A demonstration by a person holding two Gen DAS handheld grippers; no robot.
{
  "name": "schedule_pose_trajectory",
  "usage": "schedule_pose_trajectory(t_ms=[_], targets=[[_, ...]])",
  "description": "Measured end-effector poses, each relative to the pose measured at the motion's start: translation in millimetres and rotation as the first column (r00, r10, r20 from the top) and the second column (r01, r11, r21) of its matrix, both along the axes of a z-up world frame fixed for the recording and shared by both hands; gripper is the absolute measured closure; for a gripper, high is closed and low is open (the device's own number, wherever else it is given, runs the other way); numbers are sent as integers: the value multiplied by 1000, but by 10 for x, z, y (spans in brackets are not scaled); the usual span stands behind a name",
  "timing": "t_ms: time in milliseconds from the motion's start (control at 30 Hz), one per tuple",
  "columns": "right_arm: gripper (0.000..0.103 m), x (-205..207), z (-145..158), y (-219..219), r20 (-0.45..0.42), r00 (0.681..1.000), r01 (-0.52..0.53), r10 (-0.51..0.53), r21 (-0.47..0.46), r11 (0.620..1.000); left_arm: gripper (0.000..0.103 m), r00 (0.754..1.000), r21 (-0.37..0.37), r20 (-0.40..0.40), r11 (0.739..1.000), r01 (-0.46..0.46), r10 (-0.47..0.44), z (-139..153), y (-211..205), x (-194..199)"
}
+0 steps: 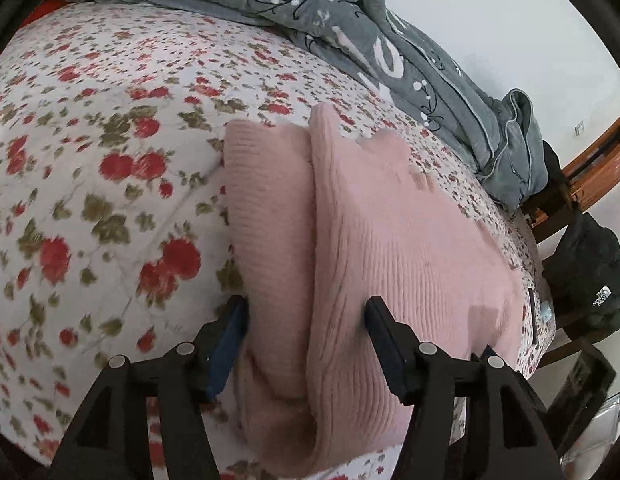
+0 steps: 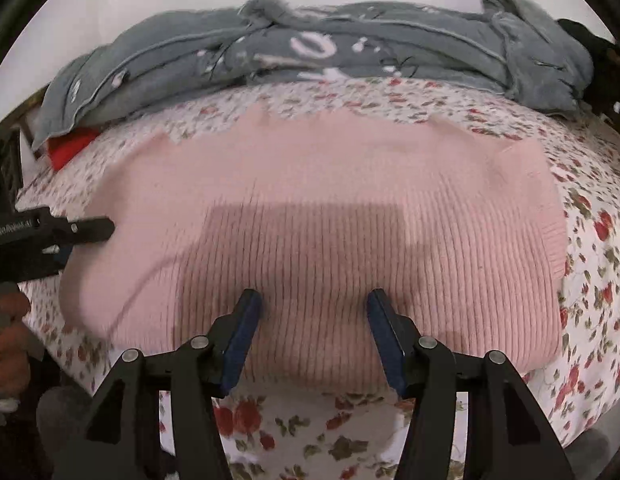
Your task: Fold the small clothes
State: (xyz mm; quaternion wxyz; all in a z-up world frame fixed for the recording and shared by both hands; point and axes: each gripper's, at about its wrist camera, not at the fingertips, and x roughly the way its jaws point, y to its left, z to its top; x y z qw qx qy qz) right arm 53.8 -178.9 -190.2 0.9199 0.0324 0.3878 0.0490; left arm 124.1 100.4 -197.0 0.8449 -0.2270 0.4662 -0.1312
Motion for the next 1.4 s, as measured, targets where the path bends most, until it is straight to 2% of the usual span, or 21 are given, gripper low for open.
schedule_pose_trajectory(t_ms=[167,300,367,500,567,667,800,933,1033,1100,1267,1400], targets=[[54,125,220,188,93,996,24,-13,-114,993,58,1000,-8,5,1000,19,-19,8,-36,88],[54,474,180,222,58,997,50,-45,-96,994,62,1000,-37,6,999,25,-25,-17,4,121],[54,524,132,230,49,997,71,-66,-100,993,65,1000,-57,3,998,22,-22,-33,33,124],[54,291,80,309,29,998,56,-52,-159,986,73,1000,-60,0,998,20,-20,-19,36,101],[54,114,62,265,14,999,44,-42,-137,990,79,1000,-49,4,999,23,-23,24,11,82],[54,-11,22,210,-9,999,31,-33,-114,993,80,1000,-19,10,999,26,-26,145,-42,65],[54,-104,51,118,-33,999,-2,0,-59,998,81,1000,-24,16,1000,8,-7,364,-90,19],[54,-277,266,-130,6,999,-35,35,24,999,81,998,23,59,1000,12,-14,676,-271,-53],[52,-382,426,-434,57,998,-11,9,42,999,81,996,51,90,998,24,-28,895,-504,-101],[51,-406,472,-671,57,998,16,-19,65,998,82,993,71,110,997,34,-42,1037,-712,-121],[51,-461,540,-1329,55,993,97,-106,149,984,82,989,115,122,991,68,-82,1247,-1272,-132],[51,-564,638,-1682,99,987,113,-130,165,980,82,982,165,119,978,127,-147,1307,-1848,-119]])
